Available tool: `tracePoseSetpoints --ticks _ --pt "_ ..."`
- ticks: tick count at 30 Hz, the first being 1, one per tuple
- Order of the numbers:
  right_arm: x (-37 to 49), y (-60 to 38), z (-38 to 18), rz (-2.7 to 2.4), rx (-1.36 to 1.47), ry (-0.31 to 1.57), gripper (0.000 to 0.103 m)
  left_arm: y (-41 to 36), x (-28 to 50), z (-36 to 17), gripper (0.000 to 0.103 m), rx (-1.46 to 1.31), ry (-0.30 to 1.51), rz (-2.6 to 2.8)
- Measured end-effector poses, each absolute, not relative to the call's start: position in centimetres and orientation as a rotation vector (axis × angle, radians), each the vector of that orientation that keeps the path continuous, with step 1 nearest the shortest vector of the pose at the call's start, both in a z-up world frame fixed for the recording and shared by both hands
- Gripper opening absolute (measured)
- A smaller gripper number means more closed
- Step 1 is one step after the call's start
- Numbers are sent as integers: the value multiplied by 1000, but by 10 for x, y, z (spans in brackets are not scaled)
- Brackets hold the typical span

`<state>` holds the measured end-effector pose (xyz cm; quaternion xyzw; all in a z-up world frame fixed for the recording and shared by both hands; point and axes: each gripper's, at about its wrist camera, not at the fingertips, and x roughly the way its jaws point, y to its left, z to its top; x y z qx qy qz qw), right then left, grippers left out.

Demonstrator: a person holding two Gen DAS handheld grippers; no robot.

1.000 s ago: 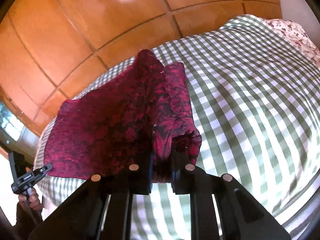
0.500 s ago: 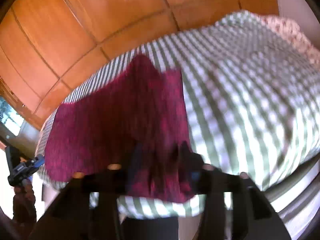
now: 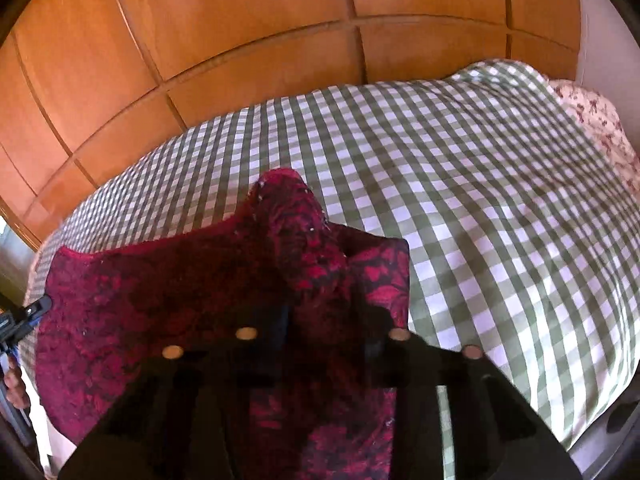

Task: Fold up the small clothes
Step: 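Lift the garment with both tools and fold it in half onto the bed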

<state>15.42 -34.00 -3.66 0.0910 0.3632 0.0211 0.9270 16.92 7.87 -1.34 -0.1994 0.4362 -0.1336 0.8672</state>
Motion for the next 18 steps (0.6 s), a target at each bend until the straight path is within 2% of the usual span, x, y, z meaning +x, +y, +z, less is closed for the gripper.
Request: tracePoseSetpoints --ticks 4,8,10,11,12,13,15,18 --pt "139 -344 -12 57 227 619 18 90 159 -1 9 -433 835 -251" --pt "174 -338 -42 7 214 725 18 87 184 -33 10 -364 964 -130" --pt "188 -338 -63 -27 211 788 19 82 184 -44 23 -332 1000 -68" --pt "188 -338 -64 -34 208 780 21 80 180 -40 32 -326 979 -52" --pt "185 -338 -62 -35 208 765 25 81 174 -33 40 -324 949 -52" --pt "182 -338 -57 -39 208 750 29 81 169 -24 43 -322 915 -47" --pt "175 -338 -48 -73 186 718 50 79 157 -6 47 -315 841 -50" --pt "157 -326 -28 -63 159 624 54 67 144 17 47 -285 752 -116"
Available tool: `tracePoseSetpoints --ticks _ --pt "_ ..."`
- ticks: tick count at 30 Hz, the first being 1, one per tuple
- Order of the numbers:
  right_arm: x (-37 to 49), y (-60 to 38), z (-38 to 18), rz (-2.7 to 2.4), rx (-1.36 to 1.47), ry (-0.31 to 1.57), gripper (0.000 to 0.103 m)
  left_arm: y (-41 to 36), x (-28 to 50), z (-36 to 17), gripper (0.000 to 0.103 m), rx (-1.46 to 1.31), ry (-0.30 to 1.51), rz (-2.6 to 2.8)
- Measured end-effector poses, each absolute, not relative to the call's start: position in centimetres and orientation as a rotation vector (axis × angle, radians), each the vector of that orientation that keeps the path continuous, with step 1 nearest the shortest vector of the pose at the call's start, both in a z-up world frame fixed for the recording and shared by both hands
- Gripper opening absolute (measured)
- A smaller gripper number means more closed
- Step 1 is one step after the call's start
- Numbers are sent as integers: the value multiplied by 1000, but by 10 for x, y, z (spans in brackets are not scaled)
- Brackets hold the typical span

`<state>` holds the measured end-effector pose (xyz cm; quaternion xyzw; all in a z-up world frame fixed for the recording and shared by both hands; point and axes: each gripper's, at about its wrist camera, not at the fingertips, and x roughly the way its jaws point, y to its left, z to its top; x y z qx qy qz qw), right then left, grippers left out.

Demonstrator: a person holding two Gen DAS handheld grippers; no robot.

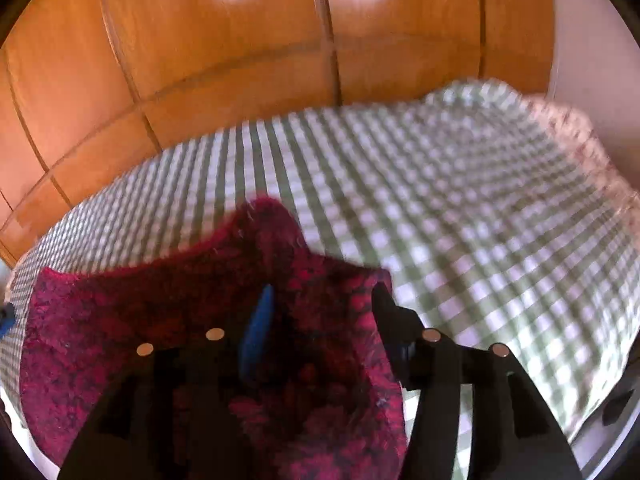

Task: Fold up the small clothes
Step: 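Lift the garment with both tools and fold it in half onto the bed, then press the folded garment flat with both tools and open them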

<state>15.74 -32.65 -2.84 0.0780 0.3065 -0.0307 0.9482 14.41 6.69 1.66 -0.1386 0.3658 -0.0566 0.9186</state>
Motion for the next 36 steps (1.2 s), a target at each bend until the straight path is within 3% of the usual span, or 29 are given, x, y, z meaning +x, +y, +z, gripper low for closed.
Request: tracePoseSetpoints --ticks 2,5,9,10,11,12,13,14,15,16,20,28,36 --pt "150 -307 -20 22 137 599 58 51 144 24 47 -251 734 -201" --pt "150 -272 -21 159 93 634 60 21 155 17 65 -171 776 -295" --pt "163 -230 -44 249 -6 747 60 -11 173 -23 64 -95 914 -335" --pt "169 -221 -53 259 -37 784 59 -15 176 -33 57 -83 950 -336" --pt "172 -215 -61 258 -64 804 51 -20 176 -39 35 -58 960 -327" --pt "170 -214 -64 252 -78 805 44 -22 174 -42 21 -40 951 -319" --pt "169 -212 -64 255 -89 801 37 -23 171 -44 15 -26 929 -318" --pt "169 -212 -63 276 -77 801 19 -21 168 -41 0 -25 905 -323" --pt "169 -213 -61 285 -70 801 9 -21 168 -38 0 -34 894 -332" --pt "168 -211 -54 280 -85 781 6 -21 166 -33 0 -39 871 -332" --pt "163 -213 -38 279 -61 713 4 -17 163 -9 0 -48 775 -344" --pt "193 -218 -73 230 -23 794 4 -22 199 -60 0 -61 923 -294" --pt "193 -228 -70 243 47 778 10 4 180 -42 0 -143 862 -217"
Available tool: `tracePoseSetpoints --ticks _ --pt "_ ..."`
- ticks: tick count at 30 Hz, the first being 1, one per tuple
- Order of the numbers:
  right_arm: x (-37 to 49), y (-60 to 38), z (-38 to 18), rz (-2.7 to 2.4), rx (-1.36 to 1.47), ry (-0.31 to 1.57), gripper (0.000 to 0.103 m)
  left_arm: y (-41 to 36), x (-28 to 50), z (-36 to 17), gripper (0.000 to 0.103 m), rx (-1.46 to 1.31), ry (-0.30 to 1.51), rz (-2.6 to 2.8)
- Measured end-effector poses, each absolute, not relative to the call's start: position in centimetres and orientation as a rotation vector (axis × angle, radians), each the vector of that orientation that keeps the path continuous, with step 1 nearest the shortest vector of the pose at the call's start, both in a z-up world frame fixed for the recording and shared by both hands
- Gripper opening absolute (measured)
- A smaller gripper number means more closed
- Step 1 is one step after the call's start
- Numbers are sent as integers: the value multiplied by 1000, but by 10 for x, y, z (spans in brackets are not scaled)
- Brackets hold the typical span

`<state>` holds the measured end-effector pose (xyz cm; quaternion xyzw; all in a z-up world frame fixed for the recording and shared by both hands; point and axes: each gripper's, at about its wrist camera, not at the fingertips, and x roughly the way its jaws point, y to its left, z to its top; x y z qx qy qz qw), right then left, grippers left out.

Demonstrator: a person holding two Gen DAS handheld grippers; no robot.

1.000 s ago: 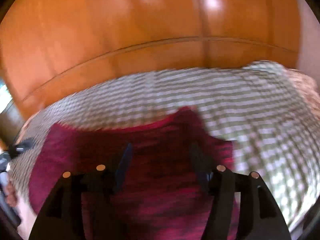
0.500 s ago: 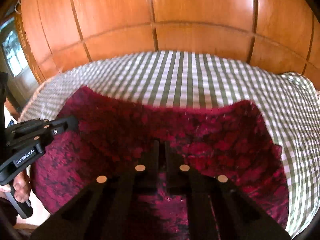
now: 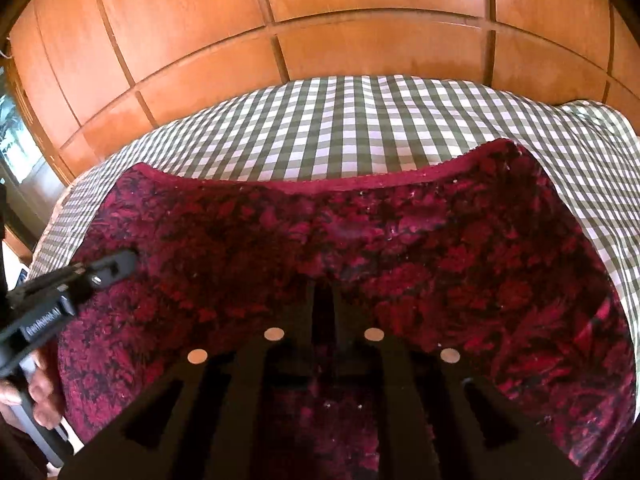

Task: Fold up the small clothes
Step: 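Press the folded garment flat with both tools and open them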

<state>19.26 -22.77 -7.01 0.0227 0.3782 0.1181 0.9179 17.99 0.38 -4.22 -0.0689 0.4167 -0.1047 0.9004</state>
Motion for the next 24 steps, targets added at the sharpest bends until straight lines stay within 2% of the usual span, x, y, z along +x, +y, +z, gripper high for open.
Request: tracePoseSetpoints --ticks 1,2,3,4,5,6,8,15,24 --pt "189 -229 -68 242 55 775 12 7 176 -39 0 -145 855 -204" --pt "184 -230 -63 241 63 768 19 13 171 -35 0 -146 846 -184" --pt "180 -230 -59 243 68 758 38 17 168 -33 0 -145 841 -169" --pt "175 -229 -53 243 61 737 50 20 164 -30 0 -143 833 -154" --pt "170 -230 -49 235 48 716 63 24 164 -29 7 -139 829 -148" --pt "164 -231 -44 222 35 694 63 27 160 -26 33 -135 819 -136" --pt "156 -239 -37 202 32 678 63 34 150 -20 56 -159 783 -130" --pt "147 -282 -24 98 57 671 71 41 137 -6 57 -173 740 -119" --pt "157 -317 -40 37 142 743 71 42 134 -5 57 -163 734 -126"
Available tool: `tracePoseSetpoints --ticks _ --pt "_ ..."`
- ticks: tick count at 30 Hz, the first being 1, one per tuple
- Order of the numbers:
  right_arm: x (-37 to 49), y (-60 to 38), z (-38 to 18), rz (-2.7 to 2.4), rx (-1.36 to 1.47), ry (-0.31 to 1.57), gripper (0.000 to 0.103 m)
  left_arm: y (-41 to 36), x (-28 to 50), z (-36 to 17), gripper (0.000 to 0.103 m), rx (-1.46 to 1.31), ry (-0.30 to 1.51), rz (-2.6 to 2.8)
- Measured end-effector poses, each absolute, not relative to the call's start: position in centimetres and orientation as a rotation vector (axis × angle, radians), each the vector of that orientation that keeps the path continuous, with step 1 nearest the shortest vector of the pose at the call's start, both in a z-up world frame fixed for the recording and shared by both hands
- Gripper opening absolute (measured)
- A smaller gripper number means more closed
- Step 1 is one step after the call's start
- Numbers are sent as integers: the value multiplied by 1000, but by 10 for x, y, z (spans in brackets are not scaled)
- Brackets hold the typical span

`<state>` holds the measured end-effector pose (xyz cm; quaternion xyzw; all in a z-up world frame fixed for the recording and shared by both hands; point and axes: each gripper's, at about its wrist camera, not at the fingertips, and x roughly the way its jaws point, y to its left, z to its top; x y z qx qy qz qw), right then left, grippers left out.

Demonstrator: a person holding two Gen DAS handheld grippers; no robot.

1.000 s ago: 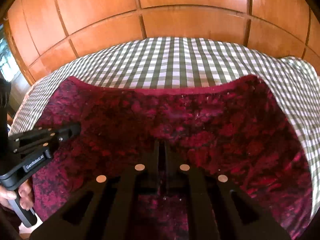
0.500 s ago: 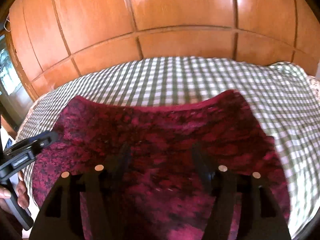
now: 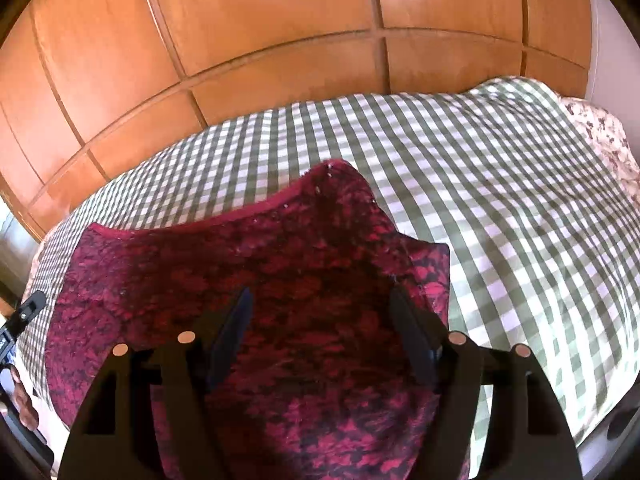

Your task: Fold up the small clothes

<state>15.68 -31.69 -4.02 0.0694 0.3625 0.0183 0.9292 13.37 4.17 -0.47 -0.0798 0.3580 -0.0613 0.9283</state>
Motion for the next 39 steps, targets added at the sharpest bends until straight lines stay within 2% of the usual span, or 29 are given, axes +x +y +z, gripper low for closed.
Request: tracePoseSetpoints --ticks 12,21,27,28,30,32,39 --pt "170 -323 -55 48 170 787 79 38 140 -14 57 -151 750 -142" --pt "183 -337 -64 93 255 813 82 35 153 -49 57 -134 825 -138" --pt "172 -348 -48 157 328 789 83 36 147 -53 57 -110 824 -116" --pt "164 -353 -44 169 349 772 84 36 144 -49 57 -117 819 -109" --pt "152 -360 -37 173 372 741 95 40 138 -43 71 -138 805 -98" --pt "138 -370 -36 143 372 726 101 45 129 -38 71 -170 790 -95" --pt "113 -398 -89 177 529 864 101 37 103 -24 71 -118 732 -54"
